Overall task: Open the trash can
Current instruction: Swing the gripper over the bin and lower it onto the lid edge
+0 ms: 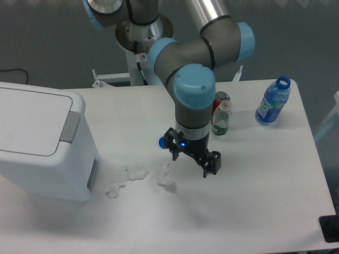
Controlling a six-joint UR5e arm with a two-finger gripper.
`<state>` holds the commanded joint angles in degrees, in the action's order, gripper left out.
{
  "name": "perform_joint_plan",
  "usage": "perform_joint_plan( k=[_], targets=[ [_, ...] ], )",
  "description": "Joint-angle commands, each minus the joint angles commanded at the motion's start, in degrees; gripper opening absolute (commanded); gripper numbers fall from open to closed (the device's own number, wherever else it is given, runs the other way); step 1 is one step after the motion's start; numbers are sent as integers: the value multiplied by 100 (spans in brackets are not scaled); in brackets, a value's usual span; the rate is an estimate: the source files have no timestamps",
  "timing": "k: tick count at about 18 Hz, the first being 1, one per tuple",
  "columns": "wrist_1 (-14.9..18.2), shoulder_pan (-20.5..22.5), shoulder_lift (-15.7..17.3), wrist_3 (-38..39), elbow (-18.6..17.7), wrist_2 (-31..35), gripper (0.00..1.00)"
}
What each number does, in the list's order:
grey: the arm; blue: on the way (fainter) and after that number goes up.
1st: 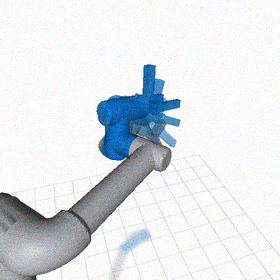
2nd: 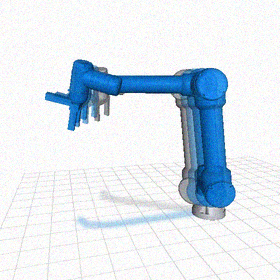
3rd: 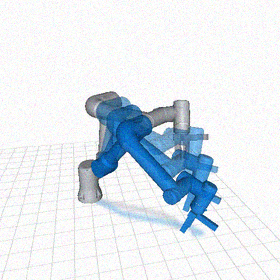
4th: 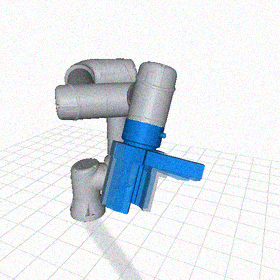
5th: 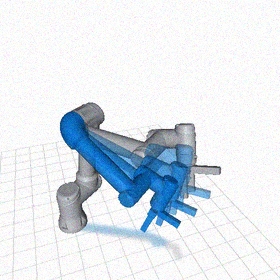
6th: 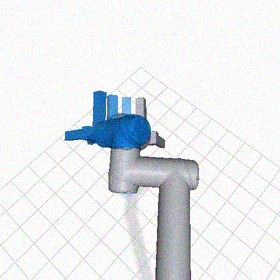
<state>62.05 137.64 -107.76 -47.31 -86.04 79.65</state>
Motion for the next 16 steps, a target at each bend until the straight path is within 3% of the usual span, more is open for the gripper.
perform_joint_plan(
  k=[4,8,16],
  targets=[
    [18,-202,360,791,-9,-477,25],
    [9,-562,545,1329,26,-643,2],
    [26,-782,844,1487,-17,-1285,0]
  ],
)
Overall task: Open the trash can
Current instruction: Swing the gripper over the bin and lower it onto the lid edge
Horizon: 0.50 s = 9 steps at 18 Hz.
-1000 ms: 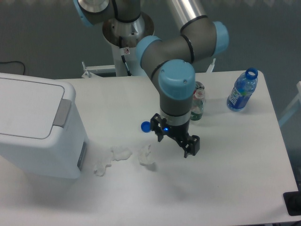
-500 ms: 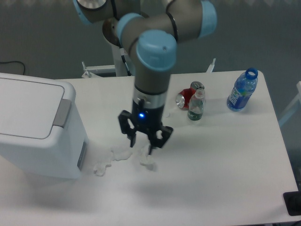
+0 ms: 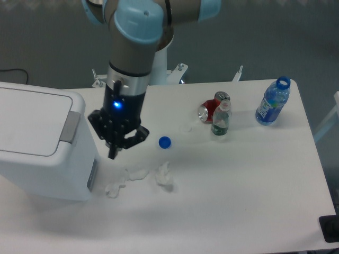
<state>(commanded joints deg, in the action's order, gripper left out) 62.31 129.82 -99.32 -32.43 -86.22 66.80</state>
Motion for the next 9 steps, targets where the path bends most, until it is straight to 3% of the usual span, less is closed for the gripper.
perform_joint_plan(
  k=[4,9],
  targets=[
    [9,-71,184,26,-53,-140,0],
    [18,-124,518,79,-430,-255,0]
  ],
)
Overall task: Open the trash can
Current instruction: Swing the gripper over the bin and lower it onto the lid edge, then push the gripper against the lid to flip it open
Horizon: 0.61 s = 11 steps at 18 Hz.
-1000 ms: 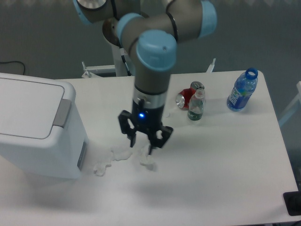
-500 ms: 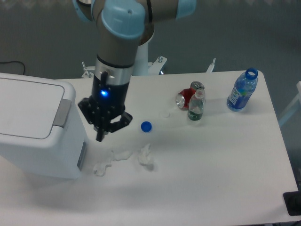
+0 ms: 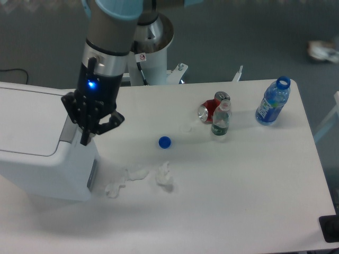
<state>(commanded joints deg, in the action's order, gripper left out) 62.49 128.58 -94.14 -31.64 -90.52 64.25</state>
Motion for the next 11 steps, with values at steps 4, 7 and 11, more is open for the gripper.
perform_joint_plan(
  k=[4,7,11],
  targets=[
    [52,-26,62,17,-88,0,0],
    [70,-79,115,17,-176,0,0],
    [70,-97,106,26,-176,18,0]
  ],
)
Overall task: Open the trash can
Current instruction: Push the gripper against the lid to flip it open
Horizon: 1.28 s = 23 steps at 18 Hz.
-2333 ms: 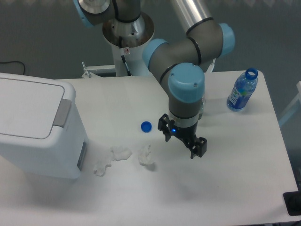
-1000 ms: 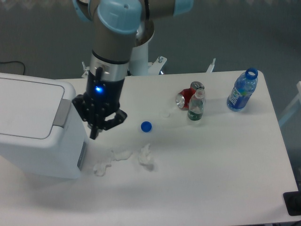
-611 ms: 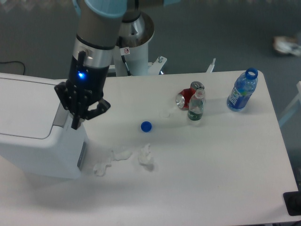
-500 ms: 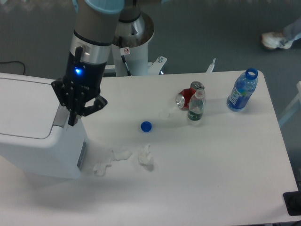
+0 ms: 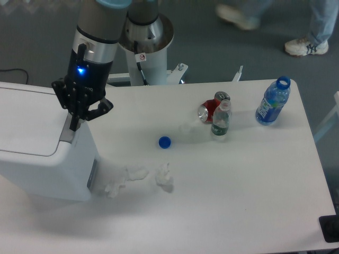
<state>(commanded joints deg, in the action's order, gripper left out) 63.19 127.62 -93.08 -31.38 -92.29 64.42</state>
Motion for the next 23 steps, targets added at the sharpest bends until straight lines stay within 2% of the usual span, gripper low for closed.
perform_joint_plan(
  k=[23],
  targets=[
    [0,-26,-88,9,0,26,0]
  ],
)
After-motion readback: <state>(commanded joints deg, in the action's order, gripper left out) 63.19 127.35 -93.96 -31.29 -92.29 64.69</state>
